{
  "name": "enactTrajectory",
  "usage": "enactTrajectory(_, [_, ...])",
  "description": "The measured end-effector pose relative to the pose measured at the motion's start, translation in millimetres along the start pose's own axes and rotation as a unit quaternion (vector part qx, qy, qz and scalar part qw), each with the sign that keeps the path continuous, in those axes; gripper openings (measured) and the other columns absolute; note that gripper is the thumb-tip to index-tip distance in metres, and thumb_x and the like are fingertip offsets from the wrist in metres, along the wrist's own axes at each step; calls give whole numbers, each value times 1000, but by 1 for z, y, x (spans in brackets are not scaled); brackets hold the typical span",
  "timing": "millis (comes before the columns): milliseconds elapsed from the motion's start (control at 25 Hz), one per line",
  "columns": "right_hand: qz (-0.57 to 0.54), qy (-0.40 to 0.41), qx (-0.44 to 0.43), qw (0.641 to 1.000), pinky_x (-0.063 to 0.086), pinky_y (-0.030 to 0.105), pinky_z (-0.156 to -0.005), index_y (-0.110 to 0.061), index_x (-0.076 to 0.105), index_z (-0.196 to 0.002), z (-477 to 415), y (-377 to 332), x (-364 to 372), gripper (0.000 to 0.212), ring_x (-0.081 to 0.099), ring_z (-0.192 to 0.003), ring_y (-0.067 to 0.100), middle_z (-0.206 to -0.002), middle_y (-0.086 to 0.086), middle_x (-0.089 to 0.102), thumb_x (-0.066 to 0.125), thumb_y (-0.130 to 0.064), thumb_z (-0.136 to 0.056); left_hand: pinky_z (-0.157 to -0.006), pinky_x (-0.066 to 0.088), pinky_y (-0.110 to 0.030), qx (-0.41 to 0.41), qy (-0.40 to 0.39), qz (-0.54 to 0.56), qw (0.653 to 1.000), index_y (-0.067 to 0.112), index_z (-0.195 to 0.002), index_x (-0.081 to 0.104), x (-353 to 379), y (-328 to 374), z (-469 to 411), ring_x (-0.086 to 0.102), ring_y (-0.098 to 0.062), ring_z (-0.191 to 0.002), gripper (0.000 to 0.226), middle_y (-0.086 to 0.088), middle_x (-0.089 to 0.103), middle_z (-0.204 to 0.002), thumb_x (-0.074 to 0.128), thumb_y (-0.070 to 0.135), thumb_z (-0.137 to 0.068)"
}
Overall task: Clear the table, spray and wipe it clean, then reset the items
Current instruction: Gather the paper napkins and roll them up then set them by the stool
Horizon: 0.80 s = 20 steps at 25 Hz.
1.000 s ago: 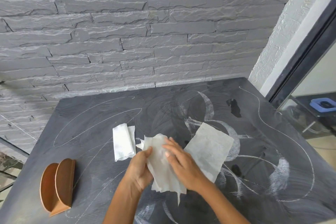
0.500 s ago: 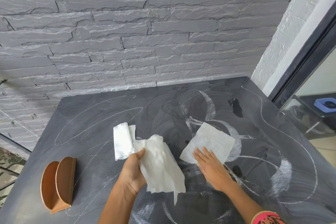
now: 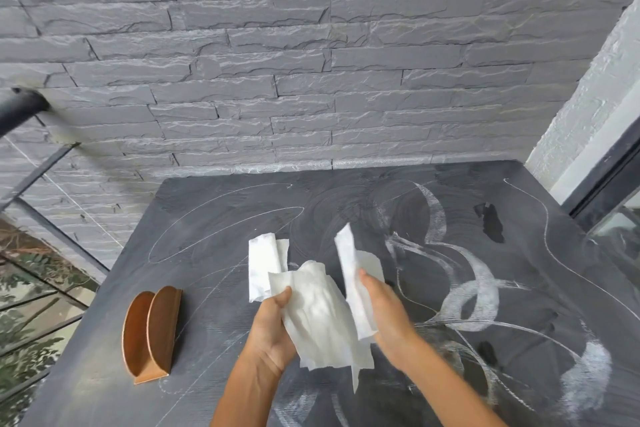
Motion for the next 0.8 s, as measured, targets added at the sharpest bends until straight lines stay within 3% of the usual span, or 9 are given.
enactTrajectory(80, [109,-75,-61,989,39,12,-90,-26,63,-110,9,-1,31,29,52,-111,3,-116,-17,56,38,-36,-99,-80,46,-49,9,-16,22,1000,-3,-112,58,-2,3,1,63,-38,-89,38,-25,69,-94,34,22,-96])
enactTrajectory(160, [194,-135,-110,965,13,13,-109,-21,35,-143,14,6,62,48,20,-137,-1,-142,-19,28,30,-40,-100,-93,44,-48,12,-23,44,999,-2,-116,59,-6,5,3,62,-36,-98,44,-23,66,-106,34,30,-97])
enactTrajectory(320, [353,-164,-188,902,-12,22,-114,-17,4,-150,19,24,103,60,-17,-137,-4,-157,-9,-4,17,-46,-99,-103,41,-40,10,-19,83,996,4,-104,67,-13,10,12,62,-27,-96,54,-13,68,-95,45,51,-91])
enactTrajectory(400, [367,-192,-208,886,-10,19,-112,-18,13,-149,19,26,114,58,-10,-138,-6,-154,-14,5,16,-47,-99,-89,52,-38,27,-11,89,996,4,-94,67,-23,15,18,67,-25,-84,40,-11,68,-85,45,38,-93])
enactTrajectory(440, [339,-194,-205,898,-2,16,-112,-20,29,-145,16,24,116,56,7,-138,-7,-149,-17,21,20,-49,-98,-84,55,-38,39,4,91,995,2,-96,65,-29,17,20,68,-27,-84,36,-14,69,-88,43,30,-96])
enactTrajectory(520, [243,-145,-186,941,34,20,-94,-27,60,-106,4,14,115,40,50,-104,1,-109,-14,59,34,-55,-94,-88,50,-47,63,39,93,993,-4,-113,59,-46,24,24,63,-36,-98,37,-25,65,-106,37,22,-98])
enactTrajectory(600, [225,-35,-195,954,41,30,-70,-19,65,-83,-29,7,105,29,57,-74,10,-75,-5,63,49,-40,-94,-86,45,-51,69,62,99,991,-5,-120,53,-58,31,30,58,-40,-100,40,-27,63,-109,35,24,-99])
enactTrajectory(720, [299,45,-118,946,43,31,-76,-4,68,-96,-90,14,98,23,61,-94,26,-97,12,70,54,-22,-93,-80,46,-50,75,88,105,988,-2,-116,56,-75,37,37,60,-39,-94,36,-23,70,-92,37,23,-99])
enactTrajectory(800, [321,44,-84,942,42,33,-75,-2,67,-82,-121,23,104,25,59,-90,31,-87,15,68,55,-21,-91,-76,46,-49,75,97,113,986,-2,-112,58,-83,39,42,61,-39,-91,35,-22,72,-85,39,24,-98])
Point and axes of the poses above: each hand's wrist, its own z-axis away from the middle knuckle, its own x-axis out of the palm, y = z × x, the point moved 3 cm from there along -z, towards the middle knuckle
